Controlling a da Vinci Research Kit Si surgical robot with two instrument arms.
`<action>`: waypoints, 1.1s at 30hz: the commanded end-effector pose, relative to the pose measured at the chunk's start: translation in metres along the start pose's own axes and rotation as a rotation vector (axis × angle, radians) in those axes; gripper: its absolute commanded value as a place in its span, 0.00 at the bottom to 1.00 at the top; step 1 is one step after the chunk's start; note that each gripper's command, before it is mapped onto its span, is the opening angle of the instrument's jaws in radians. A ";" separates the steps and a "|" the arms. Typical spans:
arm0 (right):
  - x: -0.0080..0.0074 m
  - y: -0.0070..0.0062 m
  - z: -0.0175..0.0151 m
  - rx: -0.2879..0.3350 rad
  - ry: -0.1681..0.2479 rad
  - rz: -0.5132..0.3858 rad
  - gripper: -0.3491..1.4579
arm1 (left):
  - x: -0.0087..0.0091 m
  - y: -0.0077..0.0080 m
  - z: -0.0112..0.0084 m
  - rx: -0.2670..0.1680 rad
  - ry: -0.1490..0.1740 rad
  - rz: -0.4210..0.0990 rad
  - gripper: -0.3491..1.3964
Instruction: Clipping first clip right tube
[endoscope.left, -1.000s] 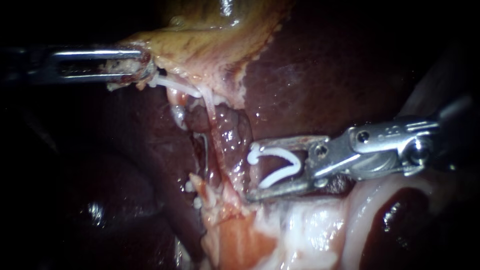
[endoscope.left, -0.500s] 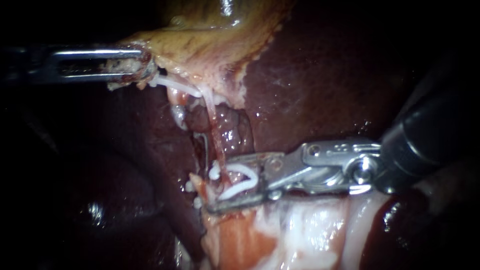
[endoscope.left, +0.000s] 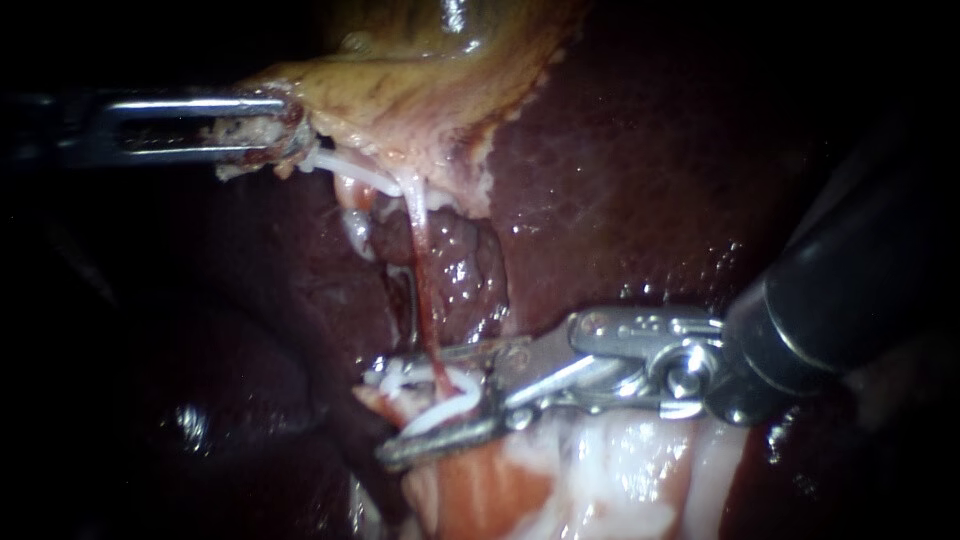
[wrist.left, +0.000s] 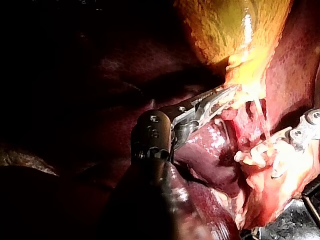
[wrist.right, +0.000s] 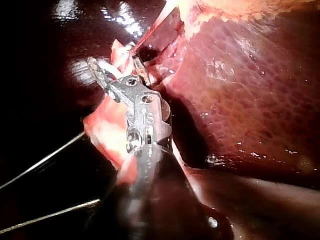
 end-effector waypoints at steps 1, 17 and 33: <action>0.0002 -0.0003 0.0000 0.012 0.005 0.001 0.46 | 0.0000 -0.0001 0.0000 0.001 0.000 0.000 0.00; 0.0015 -0.0024 -0.0002 0.082 0.037 0.011 0.45 | 0.0000 -0.0003 0.0000 0.001 0.001 0.000 0.00; 0.0013 -0.0020 -0.0007 0.083 0.040 0.059 0.35 | 0.0001 -0.0003 0.0000 0.001 0.001 0.000 0.00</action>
